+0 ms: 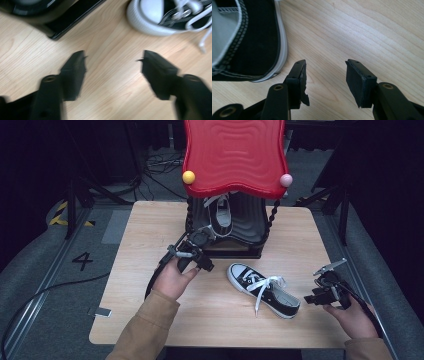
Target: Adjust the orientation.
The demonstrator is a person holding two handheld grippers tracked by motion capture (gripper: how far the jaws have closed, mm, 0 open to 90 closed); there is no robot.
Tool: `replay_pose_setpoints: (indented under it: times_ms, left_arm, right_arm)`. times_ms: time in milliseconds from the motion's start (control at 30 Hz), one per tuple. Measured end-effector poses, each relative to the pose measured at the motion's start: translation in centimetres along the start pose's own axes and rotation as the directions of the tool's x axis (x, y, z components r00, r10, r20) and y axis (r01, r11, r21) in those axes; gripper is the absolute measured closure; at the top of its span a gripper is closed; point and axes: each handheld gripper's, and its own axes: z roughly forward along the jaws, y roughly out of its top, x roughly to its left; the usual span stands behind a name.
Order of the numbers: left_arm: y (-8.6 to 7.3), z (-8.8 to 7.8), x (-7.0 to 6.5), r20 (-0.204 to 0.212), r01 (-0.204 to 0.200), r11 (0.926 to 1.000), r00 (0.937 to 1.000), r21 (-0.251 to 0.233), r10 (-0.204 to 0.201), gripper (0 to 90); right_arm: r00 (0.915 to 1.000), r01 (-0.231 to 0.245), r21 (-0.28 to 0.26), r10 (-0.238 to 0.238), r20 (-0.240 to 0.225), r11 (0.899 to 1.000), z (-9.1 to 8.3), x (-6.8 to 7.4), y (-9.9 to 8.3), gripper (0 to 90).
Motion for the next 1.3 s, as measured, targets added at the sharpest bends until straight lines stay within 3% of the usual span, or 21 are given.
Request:
replay_pose_setpoints:
  times_ms: [67,100,133,167,267,333,367,467,600,767,833,967,1167,1300]
  left_arm:
    - [-0.9,0.4,-0.1,-0.015,-0.028,0.999,0.9995,0.036,0.028,23.5]
    - [-1.1,0.7,-0.1,-0.004,-0.023,0.9973,0.9997,0.07,0.024,16.1]
    - [-1.2,0.9,-0.1,-0.002,-0.01,0.9959,1.0,0.09,0.01,15.0]
    - [-1.4,1.0,-0.2,-0.015,0.0,0.9956,0.9999,0.094,0.001,20.2]
    - [-1.9,1.2,-0.3,-0.044,0.036,0.9958,0.9985,0.085,-0.032,16.2]
    - [-2.2,1.1,-0.1,-0.055,0.054,0.995,0.9973,0.084,-0.049,19.4]
    - [-2.4,1.2,0.0,-0.048,0.052,0.9946,0.9977,0.09,-0.047,17.0]
    - [-2.9,1.1,0.2,-0.087,0.066,0.994,0.9945,0.087,-0.059,18.3]
    - [-3.7,0.8,0.7,-0.08,0.096,0.9946,0.9925,0.039,-0.092,17.4]
    - [-4.5,1.2,1.5,-0.064,0.119,0.9904,0.9913,0.07,-0.115,16.9]
    - [-4.6,1.6,1.7,-0.086,0.133,0.9871,0.9883,0.089,-0.126,17.1]
    - [-4.8,1.7,2.0,-0.076,0.146,0.984,0.9874,0.102,-0.139,17.2]
    - [-5.4,1.7,2.0,-0.099,0.134,0.9839,0.9875,0.118,-0.123,17.1]
    - [-6.0,1.8,2.3,-0.109,0.142,0.9821,0.9856,0.124,-0.129,17.1]
  right_arm:
    - [1.0,0.002,-0.009,-0.002,-0.003,1.0,-0.3,0.2,0.1,50.9]
    - [1.0,0.005,-0.016,-0.005,-0.003,1.0,-0.5,0.3,0.2,50.5]
    - [0.9999,0.004,-0.023,-0.004,-0.009,1.0,-0.7,0.4,0.3,50.3]
    - [0.9998,0.004,-0.028,-0.005,-0.019,1.0,-0.8,0.4,0.4,50.1]
    - [0.9992,0.006,-0.039,-0.007,-0.041,0.999,-1.0,0.8,0.6,49.8]
    - [0.9987,0.014,-0.047,-0.016,-0.049,0.999,-1.3,1.2,0.8,49.7]
    - [0.9983,0.016,-0.055,-0.019,-0.054,0.998,-1.5,1.4,0.9,49.8]
    - [0.997,0.033,-0.083,-0.038,-0.067,0.996,-2.4,2.1,1.3,49.9]
    - [0.9926,0.042,-0.121,-0.056,-0.108,0.992,-3.3,3.1,1.9,50.1]
    - [0.983,0.088,-0.145,-0.109,-0.147,0.986,-3.8,4.9,2.8,50.1]
    - [0.9775,0.112,-0.148,-0.136,-0.162,0.983,-3.7,5.8,3.3,50.6]
    - [0.9702,0.144,-0.136,-0.167,-0.176,0.98,-2.7,6.7,4.1,51.8]
    - [0.9691,0.146,-0.088,-0.161,-0.187,0.985,-0.6,7.3,5.0,57.7]
    - [0.9652,0.174,-0.07,-0.184,-0.186,0.982,0.7,7.9,5.8,61.3]
